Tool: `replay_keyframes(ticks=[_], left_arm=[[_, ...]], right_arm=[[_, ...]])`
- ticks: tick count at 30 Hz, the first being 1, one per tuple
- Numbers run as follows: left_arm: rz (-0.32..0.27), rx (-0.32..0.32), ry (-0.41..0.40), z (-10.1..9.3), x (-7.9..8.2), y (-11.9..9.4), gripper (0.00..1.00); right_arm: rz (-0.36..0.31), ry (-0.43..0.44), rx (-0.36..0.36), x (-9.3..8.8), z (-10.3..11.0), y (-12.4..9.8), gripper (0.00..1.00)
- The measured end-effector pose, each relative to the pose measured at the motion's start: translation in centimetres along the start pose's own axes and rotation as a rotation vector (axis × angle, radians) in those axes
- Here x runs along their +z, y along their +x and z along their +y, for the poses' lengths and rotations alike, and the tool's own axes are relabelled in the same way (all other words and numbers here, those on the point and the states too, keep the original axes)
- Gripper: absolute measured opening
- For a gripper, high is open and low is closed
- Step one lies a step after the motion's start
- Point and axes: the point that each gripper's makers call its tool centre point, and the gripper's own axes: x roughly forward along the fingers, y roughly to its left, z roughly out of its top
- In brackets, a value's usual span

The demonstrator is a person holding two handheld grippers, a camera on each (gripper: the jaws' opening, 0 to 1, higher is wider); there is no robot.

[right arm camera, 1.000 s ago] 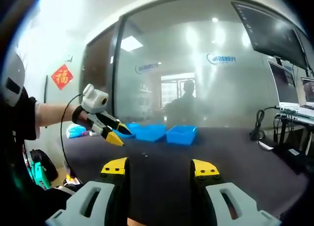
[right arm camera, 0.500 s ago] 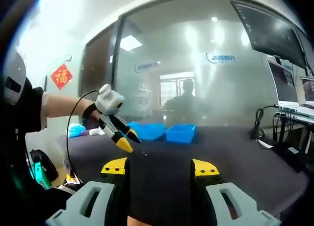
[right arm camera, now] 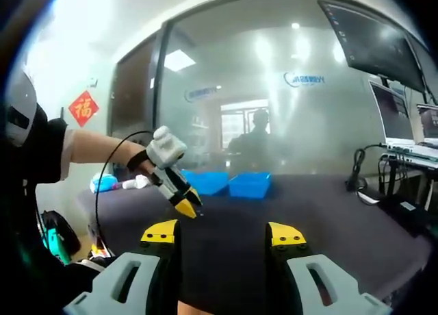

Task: Sort the screws, nuts, and washers into the corresponding bins

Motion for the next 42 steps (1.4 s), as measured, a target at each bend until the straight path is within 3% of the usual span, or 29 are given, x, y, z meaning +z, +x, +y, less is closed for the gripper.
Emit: replay_keyframes(ticks=[19, 27, 33, 36, 42], left_arm=[[-0.027, -0.02, -0.069, 0.0, -0.5, 0.9, 0.14], [-0.042, 0.004, -0.071, 0.1, -0.6, 0.9, 0.04], [-0.067, 0.022, -0.07, 0.1, -0.6, 0.7, 0.03], [-0.111, 0.021, -0.088, 0.0, -0.2, 0.1, 0.03], [-0.283, 0.026, -0.139, -0.9, 1.8, -2.6, 0.03]], right_arm=[[-0.002, 0.003, 0.001, 0.1, 0.0, 0.1, 0.45], [-0.001, 0.0, 0.003, 0.1, 0.2, 0.1, 0.45], [-0.001, -0.001, 0.004, 0.1, 0.3, 0.2, 0.45], [-0.002, -0.003, 0.008, 0.2, 0.5, 0.2, 0.45], [-0.008, -0.007, 0.009, 0.5, 0.6, 0.3, 0.45]])
